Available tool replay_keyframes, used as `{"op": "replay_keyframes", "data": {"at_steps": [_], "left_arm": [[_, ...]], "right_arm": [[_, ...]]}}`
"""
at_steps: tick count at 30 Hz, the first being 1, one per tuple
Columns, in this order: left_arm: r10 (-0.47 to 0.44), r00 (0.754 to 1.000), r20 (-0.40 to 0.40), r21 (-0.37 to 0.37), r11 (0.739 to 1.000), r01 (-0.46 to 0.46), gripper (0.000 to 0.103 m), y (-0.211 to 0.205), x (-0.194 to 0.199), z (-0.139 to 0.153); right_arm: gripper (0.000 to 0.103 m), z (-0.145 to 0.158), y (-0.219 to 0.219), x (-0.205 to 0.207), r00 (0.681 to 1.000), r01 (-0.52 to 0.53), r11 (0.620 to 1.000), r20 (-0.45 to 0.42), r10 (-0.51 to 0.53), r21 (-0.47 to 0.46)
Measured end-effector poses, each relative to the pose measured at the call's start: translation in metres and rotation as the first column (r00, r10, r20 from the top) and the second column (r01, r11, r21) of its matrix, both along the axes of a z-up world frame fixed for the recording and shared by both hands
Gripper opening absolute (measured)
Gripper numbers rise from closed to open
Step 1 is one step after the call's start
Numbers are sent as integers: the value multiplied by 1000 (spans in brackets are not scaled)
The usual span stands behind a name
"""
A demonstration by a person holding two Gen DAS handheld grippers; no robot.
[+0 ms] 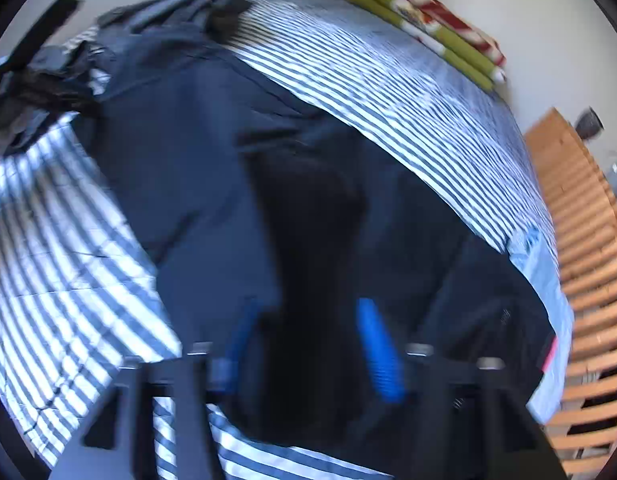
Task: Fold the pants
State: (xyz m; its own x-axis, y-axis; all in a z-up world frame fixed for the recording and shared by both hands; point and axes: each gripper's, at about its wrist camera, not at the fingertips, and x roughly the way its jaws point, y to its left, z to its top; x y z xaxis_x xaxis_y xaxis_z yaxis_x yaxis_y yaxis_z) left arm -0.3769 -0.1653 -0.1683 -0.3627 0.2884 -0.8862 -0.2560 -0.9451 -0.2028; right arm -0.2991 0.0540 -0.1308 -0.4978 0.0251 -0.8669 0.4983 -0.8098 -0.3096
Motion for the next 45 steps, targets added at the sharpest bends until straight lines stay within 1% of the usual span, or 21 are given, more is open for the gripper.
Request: {"op": "replay_keyframes", "data": {"at_steps": [2, 3, 4, 5, 6, 7, 12, 15, 17, 22, 24, 25, 28, 29, 31, 32, 36, 40, 43, 44, 45], "left_arm": [[1, 1000, 9, 4, 1000, -1, 71, 0, -2, 0], [0, 1000, 13, 4, 1000, 0, 69, 0, -3, 0], [-6, 1000, 19, 4, 1000, 5, 58, 0, -5, 0], [-8, 1000, 27, 1, 1000, 8, 42, 1, -8, 1], [-4, 999, 32, -9, 1000, 4, 36, 2, -12, 2], [-4, 1000, 31, -11, 1000, 4, 33, 3, -17, 5], [-1, 1000, 12, 51, 999, 1, 35, 9, -37, 23], [0, 1000, 6, 60, 998, -1, 49, 8, -36, 24], [-5, 1000, 11, 37, 999, 4, 60, 5, -31, 17], [12, 999, 37, 40, 999, -14, 60, 2, -31, -1], [-13, 999, 33, 70, 997, 11, 56, 12, -37, 3], [-29, 999, 27, 82, 996, 26, 52, 18, -40, 7], [-60, 998, 0, 109, 992, 59, 51, 37, -50, 20], [-66, 998, -1, 119, 991, 65, 51, 41, -56, 23], [-69, 998, 10, 131, 989, 67, 51, 45, -66, 23], [-71, 997, 23, 136, 988, 68, 51, 48, -71, 22], [-68, 996, 53, 139, 989, 60, 50, 56, -85, 16], [-53, 997, 63, 181, 983, 41, 50, 48, -84, 18], [-46, 997, 63, 171, 985, 34, 51, 41, -90, 18], [-47, 997, 62, 172, 984, 36, 52, 37, -89, 19], [-47, 997, 59, 178, 983, 36, 52, 31, -87, 21]], "right_arm": [[64, -10, -20, 6, 999, -45, 997, -23, 46, 60], [51, -17, -27, 5, 998, -49, 994, -30, 52, 97], [34, -26, -34, 2, 998, -49, 990, -32, 54, 135], [7, -34, -38, -2, 999, -46, 986, -20, 50, 158], [6, -36, -33, -7, 999, -36, 986, -8, 38, 162], [5, -36, -30, -12, 1000, -21, 990, -4, 22, 141], [4, -11, 12, -36, 994, 105, 994, 22, -105, -17], [4, -1, 38, -54, 978, 202, 973, 71, -196, -109], [4, -1, 44, -62, 972, 230, 967, 84, -221, -113], [8, -10, 50, -65, 962, 264, 960, 104, -254, -92], [26, -11, 49, -61, 962, 266, 962, 73, -262, -55], [31, -10, 49, -58, 962, 272, 962, 34, -271, -33], [36, 9, 34, -36, 969, 226, 974, -98, -227, -19], [38, 18, 23, -25, 971, 185, 983, -149, -186, -18], [47, 30, 3, -10, 979, 84, 996, -185, -90, -42], [51, 32, -11, -3, 983, 22, 998, -179, -33, -64], [52, 20, -65, 8, 985, -135, 984, -122, 121, -116], [52, -15, -110, -13, 984, -172, 976, -75, 163, -133], [51, -31, -125, -30, 986, -159, 978, -63, 152, -132], [47, -34, -127, -35, 989, -137, 984, -74, 129, -114], [32, -36, -125, -39, 992, -115, 986, -73, 107, -119]]}}
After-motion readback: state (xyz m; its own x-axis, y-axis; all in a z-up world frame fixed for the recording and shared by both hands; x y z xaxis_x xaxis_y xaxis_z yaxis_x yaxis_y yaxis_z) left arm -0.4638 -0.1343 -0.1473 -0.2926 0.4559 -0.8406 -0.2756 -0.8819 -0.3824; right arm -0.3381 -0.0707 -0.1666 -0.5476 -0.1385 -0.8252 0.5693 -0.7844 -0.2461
